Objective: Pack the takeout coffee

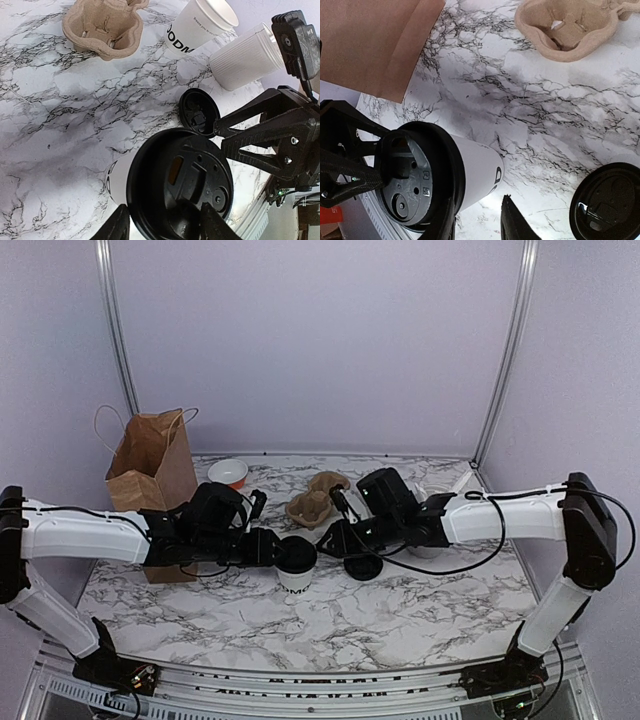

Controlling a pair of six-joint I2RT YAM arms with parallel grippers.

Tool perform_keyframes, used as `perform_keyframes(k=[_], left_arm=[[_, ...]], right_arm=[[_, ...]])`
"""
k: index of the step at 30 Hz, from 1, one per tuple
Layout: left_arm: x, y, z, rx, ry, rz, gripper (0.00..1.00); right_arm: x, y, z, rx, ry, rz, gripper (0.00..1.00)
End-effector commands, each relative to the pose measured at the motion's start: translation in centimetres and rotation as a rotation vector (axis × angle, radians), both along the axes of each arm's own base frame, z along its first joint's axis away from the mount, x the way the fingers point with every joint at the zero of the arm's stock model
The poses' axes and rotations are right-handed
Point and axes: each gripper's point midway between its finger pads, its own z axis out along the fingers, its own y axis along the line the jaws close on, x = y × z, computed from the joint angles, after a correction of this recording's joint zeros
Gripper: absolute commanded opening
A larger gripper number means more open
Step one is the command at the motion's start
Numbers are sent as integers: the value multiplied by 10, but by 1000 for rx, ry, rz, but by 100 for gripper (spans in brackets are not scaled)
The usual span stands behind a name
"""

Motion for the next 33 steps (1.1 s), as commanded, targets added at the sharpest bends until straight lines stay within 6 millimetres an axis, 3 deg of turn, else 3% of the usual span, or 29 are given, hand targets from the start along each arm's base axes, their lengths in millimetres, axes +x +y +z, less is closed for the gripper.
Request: perform_keyframes(k=[1,8,19,33], left_arm=[[0,0,7,28,-13,-18,48],[3,-5,12,20,-20,-26,49],[7,1,14,22,-22,-13,49],[2,15,31,-2,-32,14,49]], right_arm=[[8,1,17,-29,-49,-11,31],[6,2,32,-60,-117,5,33],[-14,6,32,-209,-269,102,49],[-11,11,33,-208,-233,80,48]])
